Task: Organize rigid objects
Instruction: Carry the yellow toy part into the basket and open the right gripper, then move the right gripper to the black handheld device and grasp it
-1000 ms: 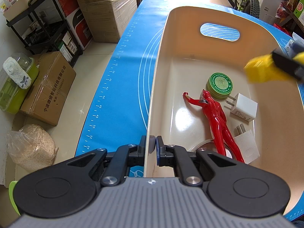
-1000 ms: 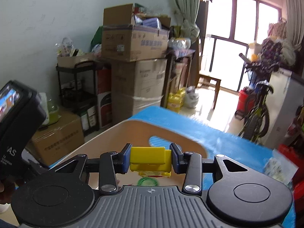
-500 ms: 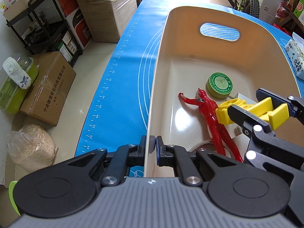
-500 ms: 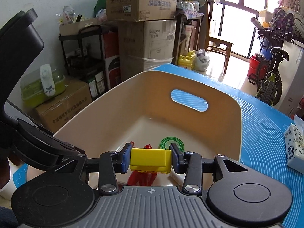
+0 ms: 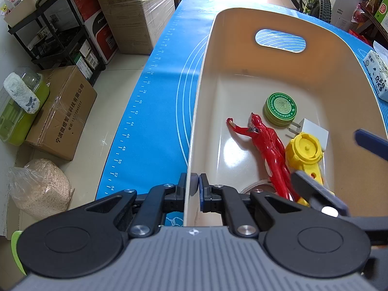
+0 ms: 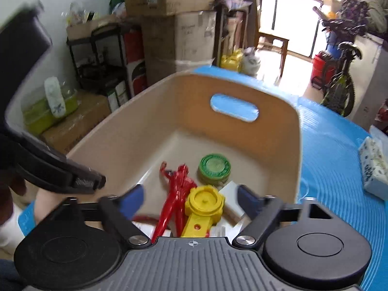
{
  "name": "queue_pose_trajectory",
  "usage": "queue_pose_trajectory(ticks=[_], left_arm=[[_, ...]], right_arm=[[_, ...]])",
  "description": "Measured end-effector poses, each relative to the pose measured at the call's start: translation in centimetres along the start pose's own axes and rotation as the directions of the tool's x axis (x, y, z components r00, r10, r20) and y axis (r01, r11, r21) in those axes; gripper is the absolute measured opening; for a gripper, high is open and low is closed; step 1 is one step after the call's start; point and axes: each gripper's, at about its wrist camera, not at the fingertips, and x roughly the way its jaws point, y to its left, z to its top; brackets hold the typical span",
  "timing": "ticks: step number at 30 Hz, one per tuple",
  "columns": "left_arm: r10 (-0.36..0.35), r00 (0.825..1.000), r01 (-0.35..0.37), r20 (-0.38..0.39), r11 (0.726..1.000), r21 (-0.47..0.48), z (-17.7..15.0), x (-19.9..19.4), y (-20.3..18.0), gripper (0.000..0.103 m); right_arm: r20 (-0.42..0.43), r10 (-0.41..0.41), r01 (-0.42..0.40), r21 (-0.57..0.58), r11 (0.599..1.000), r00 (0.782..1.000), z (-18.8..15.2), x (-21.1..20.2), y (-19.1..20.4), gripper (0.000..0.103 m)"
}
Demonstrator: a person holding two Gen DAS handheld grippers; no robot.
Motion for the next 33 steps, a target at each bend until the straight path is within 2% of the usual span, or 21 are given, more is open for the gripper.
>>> queue_pose_trajectory(ticks=[6, 10, 17, 24, 30, 33], left_arm=[[0.001, 1.000, -0.001, -0.001, 1.000, 0.005, -0.1, 0.1, -0.2, 0.011], [0.001, 1.000, -0.001, -0.001, 1.000, 0.005, -0.1, 0.1, -0.3, 0.011], [0.002, 1.000, -0.002, -0.002, 1.000, 0.006, -0.1, 0.1, -0.2, 0.011], [0.002, 1.000, -0.002, -0.002, 1.000, 0.006, -0.1, 0.1, -0.2, 0.011], [0.002, 1.000, -0.002, -0.001, 1.000, 0.006, -0.1, 0.0, -0.1, 0.011], [0.002, 1.000, -0.002, -0.002, 1.000, 0.006, -0.1, 0.0, 0.0, 0.011]], right_arm=[[0.083, -0.027, 0.023, 0.051, 0.998, 0.996, -0.5, -3.1, -2.2, 0.092], [0.116, -0.088, 0.073, 0.128, 0.989, 0.989, -0.7, -4.6, -4.9, 0.092], [0.139, -0.223, 0.191, 0.211, 0.959, 0.965, -3.6, -6.0, -10.2, 0.092], [0.086, -0.286, 0.249, 0.301, 0.921, 0.954, -7.7, -4.3, -14.5, 0.092], [0.027, -0.295, 0.270, 0.332, 0.904, 0.955, -10.6, -1.8, -15.9, 0.091], [0.002, -0.304, 0.282, 0.367, 0.886, 0.953, -12.0, -0.9, -16.5, 0.088]])
